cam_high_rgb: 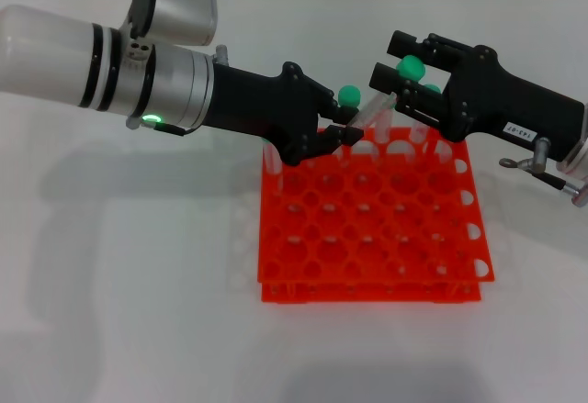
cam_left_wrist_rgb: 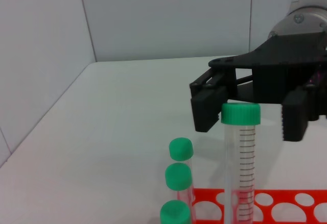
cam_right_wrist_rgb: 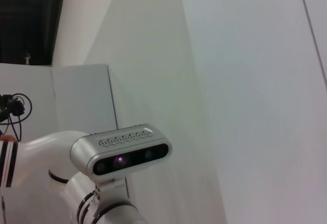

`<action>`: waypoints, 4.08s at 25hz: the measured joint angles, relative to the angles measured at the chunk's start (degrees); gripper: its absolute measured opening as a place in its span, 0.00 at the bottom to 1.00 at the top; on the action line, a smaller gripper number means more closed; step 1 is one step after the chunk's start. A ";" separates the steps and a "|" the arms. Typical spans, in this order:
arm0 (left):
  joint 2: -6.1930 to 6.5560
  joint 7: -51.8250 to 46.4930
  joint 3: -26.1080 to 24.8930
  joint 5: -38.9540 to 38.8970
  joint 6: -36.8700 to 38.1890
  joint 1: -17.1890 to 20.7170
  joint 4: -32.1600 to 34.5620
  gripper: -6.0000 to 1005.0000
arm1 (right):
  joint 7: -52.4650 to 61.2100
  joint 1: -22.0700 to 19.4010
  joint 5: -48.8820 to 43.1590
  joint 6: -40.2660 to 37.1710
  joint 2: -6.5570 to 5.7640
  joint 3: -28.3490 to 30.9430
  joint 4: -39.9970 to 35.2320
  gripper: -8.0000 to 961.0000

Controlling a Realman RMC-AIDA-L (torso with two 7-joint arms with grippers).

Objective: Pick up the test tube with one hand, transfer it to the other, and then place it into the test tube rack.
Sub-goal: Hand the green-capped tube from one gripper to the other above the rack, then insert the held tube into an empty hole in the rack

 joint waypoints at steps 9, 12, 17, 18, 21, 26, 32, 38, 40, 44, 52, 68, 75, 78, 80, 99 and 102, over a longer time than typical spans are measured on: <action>0.00 -0.01 0.00 -0.16 -0.01 -0.01 0.00 0.29 | -0.14 -0.43 0.05 0.21 0.00 0.00 0.04 0.45; 0.00 -0.02 -0.01 -0.19 -0.01 -0.01 0.00 0.29 | -0.15 -0.54 0.04 0.16 0.00 0.18 0.04 0.41; 0.00 -0.02 -0.01 -0.20 0.01 0.09 0.08 0.29 | -0.17 -0.65 0.02 0.14 0.00 0.33 0.02 0.41; 0.00 -0.02 -0.01 -0.20 0.03 0.10 0.07 0.29 | -0.17 -0.66 0.02 0.14 0.00 0.36 0.00 0.41; 0.00 -0.02 -0.01 -0.20 0.14 0.18 0.04 0.29 | -0.17 -0.68 0.02 0.09 0.00 0.41 -0.03 0.41; 0.00 -0.01 0.03 -0.20 0.31 0.12 0.01 0.29 | -0.17 -0.58 0.29 0.27 0.00 0.44 -0.01 0.41; 0.00 0.06 0.08 -0.21 0.20 0.03 0.05 0.30 | -0.61 -0.57 0.87 0.40 0.00 0.28 0.03 0.40; 0.00 0.17 0.08 -0.26 0.06 0.18 0.22 0.30 | -0.81 -0.69 0.92 0.52 0.00 0.55 0.04 0.27; 0.00 0.17 0.08 -0.26 0.04 0.18 0.33 0.30 | -0.82 -0.69 0.96 0.52 0.00 0.55 0.03 0.27; 0.00 0.25 0.08 -0.26 0.04 0.26 0.47 0.30 | -0.84 -0.69 0.99 0.52 0.00 0.54 0.03 0.27; -0.04 -0.06 0.11 -1.81 0.52 0.76 0.69 0.31 | -0.87 -0.69 1.51 0.51 -0.01 0.49 0.02 0.27; -0.08 -22.51 7.93 -1.60 2.78 11.66 23.54 0.66 | -0.29 -1.35 1.62 -0.51 -0.23 0.05 -0.50 0.27; 0.04 -37.11 7.66 0.84 8.36 20.13 43.40 0.89 | 1.49 -2.44 1.06 -1.82 -0.60 -0.73 -2.37 0.27; -0.04 -42.31 7.61 4.02 9.14 22.71 49.30 0.89 | 3.60 -4.05 1.01 -1.84 -0.62 -2.33 -5.39 0.27; -0.08 -44.22 7.62 4.95 9.86 25.48 52.87 0.89 | 4.94 -4.42 0.99 -1.74 -0.66 -3.38 -7.13 0.27; -0.46 -16.68 -1.30 -17.80 8.54 50.06 46.42 0.89 | 19.93 -2.40 -1.21 3.57 -1.01 -10.50 -23.33 0.27; -0.45 -9.86 -4.07 -20.54 8.53 50.54 38.92 0.89 | 21.44 -1.28 -2.45 4.05 -1.01 -10.59 -24.35 0.27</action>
